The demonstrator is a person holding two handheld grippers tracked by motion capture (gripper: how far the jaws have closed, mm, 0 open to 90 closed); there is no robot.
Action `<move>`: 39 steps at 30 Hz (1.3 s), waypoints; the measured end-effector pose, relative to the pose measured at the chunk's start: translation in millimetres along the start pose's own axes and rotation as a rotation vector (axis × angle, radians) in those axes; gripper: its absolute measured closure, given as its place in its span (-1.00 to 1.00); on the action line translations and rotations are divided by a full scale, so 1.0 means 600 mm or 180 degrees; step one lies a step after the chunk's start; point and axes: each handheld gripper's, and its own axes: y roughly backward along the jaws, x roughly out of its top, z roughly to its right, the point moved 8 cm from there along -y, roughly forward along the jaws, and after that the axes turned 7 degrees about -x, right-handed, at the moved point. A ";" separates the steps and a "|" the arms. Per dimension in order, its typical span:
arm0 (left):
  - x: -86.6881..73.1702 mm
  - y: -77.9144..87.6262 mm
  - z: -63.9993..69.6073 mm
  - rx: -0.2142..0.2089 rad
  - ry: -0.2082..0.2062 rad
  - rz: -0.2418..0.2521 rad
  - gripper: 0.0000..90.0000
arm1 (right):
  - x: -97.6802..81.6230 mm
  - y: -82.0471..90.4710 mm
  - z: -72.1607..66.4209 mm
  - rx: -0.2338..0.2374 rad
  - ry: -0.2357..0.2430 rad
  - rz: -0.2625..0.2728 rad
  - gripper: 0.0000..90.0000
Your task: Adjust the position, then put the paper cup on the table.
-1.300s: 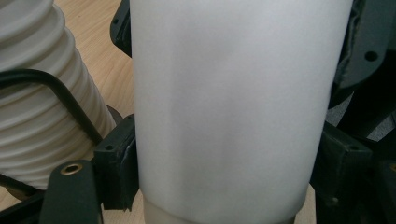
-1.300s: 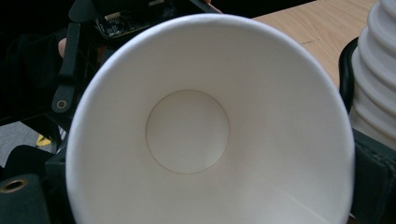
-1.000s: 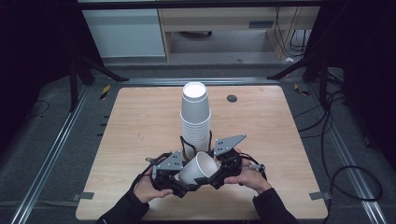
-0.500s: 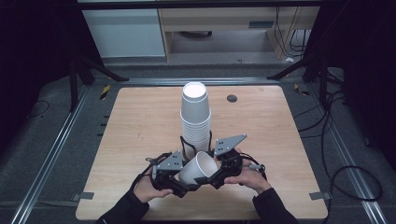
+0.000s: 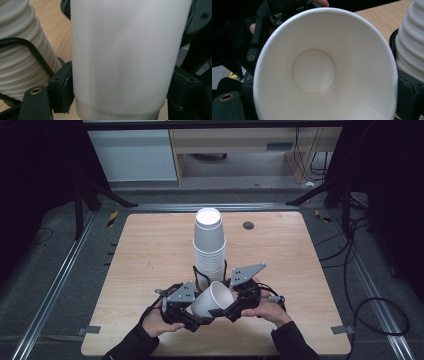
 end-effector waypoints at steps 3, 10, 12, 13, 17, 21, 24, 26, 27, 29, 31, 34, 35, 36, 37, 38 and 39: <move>-0.003 0.001 -0.001 0.0006 0.0016 -0.0014 -0.57 | 0.007 0.012 0.003 -0.0044 -0.0012 0.0076 -0.79; -0.016 0.021 -0.013 0.0142 0.0129 -0.0008 -0.60 | 0.018 0.058 0.023 -0.0314 -0.0027 0.0220 -0.79; -0.021 0.030 -0.021 0.0218 0.0170 -0.0003 -0.60 | 0.018 0.070 0.030 -0.0395 -0.0037 0.0226 -0.79; -0.022 0.033 -0.024 0.0222 0.0188 0.0007 -0.60 | 0.018 0.075 0.033 -0.0434 -0.0039 0.0205 -0.79; -0.028 0.051 -0.037 0.0334 0.0256 0.0036 -0.60 | 0.020 0.095 0.046 -0.0578 -0.0037 0.0164 -0.79; -0.036 0.069 -0.052 0.0456 0.0350 0.0055 -0.61 | 0.025 0.116 0.064 -0.0799 -0.0064 0.0192 -0.79; -0.043 0.081 -0.064 0.0576 0.0436 0.0087 -0.62 | 0.025 0.130 0.077 -0.0956 -0.0112 0.0209 -0.79; -0.049 0.089 -0.073 0.0655 0.0513 0.0100 -0.61 | 0.025 0.139 0.084 -0.1045 -0.0160 0.0224 -0.79; -0.052 0.092 -0.077 0.0700 0.0547 0.0103 -0.62 | 0.025 0.143 0.087 -0.1082 -0.0179 0.0238 -0.79; -0.059 0.100 -0.085 0.0762 0.0612 0.0103 -0.62 | 0.025 0.151 0.094 -0.1161 -0.0217 0.0234 -0.79; -0.066 0.108 -0.092 0.0814 0.0659 0.0104 -0.62 | 0.025 0.158 0.101 -0.1225 -0.0226 0.0212 -0.79; -0.075 0.119 -0.104 0.0906 0.0756 0.0137 -0.62 | 0.028 0.170 0.112 -0.1283 -0.0266 0.0215 -0.79; -0.077 0.124 -0.107 0.0931 0.0771 0.0140 -0.62 | 0.029 0.176 0.119 -0.1350 -0.0276 0.0211 -0.79; -0.079 0.127 -0.110 0.0951 0.0801 0.0154 -0.62 | 0.031 0.181 0.123 -0.1396 -0.0276 0.0201 -0.79; -0.081 0.130 -0.113 0.0978 0.0820 0.0155 -0.63 | 0.032 0.186 0.129 -0.1460 -0.0273 0.0191 -0.79; -0.083 0.135 -0.117 0.1015 0.0858 0.0166 -0.63 | 0.032 0.189 0.132 -0.1504 -0.0269 0.0173 -0.79; -0.085 0.138 -0.120 0.1038 0.0882 0.0168 -0.63 | 0.033 0.194 0.139 -0.1583 -0.0270 0.0168 -0.79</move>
